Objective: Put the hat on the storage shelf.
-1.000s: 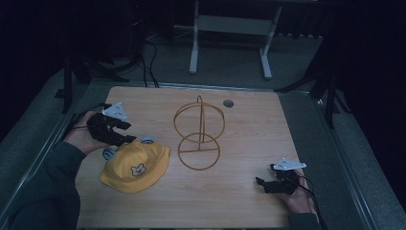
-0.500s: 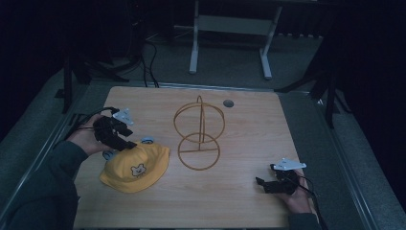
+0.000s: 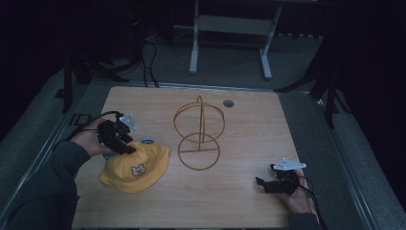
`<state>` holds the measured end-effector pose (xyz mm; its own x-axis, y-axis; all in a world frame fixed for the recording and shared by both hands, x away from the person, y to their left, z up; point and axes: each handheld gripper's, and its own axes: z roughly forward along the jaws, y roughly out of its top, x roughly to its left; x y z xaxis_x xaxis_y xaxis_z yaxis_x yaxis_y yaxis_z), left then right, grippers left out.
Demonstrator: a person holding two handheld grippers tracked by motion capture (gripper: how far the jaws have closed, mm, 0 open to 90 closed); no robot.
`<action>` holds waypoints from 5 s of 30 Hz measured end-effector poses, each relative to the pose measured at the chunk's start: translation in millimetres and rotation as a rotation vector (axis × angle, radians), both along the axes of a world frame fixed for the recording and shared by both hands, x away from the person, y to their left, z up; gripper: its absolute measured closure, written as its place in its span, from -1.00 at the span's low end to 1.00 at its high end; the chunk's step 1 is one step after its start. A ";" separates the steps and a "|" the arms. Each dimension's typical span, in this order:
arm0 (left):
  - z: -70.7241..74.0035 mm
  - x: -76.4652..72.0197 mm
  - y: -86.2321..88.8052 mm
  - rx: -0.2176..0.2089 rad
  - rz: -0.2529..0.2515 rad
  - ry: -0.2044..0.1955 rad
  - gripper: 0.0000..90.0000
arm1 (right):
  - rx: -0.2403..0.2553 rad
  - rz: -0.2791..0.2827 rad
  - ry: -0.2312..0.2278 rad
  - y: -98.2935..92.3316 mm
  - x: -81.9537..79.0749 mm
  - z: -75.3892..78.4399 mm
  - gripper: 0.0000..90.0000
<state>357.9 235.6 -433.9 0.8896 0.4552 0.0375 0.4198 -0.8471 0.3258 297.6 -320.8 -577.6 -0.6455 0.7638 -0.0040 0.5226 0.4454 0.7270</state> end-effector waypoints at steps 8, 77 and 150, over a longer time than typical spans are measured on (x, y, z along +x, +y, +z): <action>-8.1 1.1 0.6 0.012 -0.010 0.031 0.43 | -0.001 0.000 0.001 0.0 0.0 0.1 -0.70; 66.0 -8.1 8.6 -0.055 0.007 -0.109 0.85 | 0.000 -0.001 0.001 0.0 0.0 0.1 -0.70; 122.1 3.3 -0.2 -0.105 -0.010 -0.209 0.86 | 0.003 -0.002 -0.002 0.0 -0.5 0.1 -0.68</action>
<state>361.3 235.4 -311.8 0.8719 0.4576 0.1746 0.3257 -0.8080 0.4910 297.1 -320.8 -577.5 -0.6440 0.7650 -0.0030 0.5220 0.4422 0.7294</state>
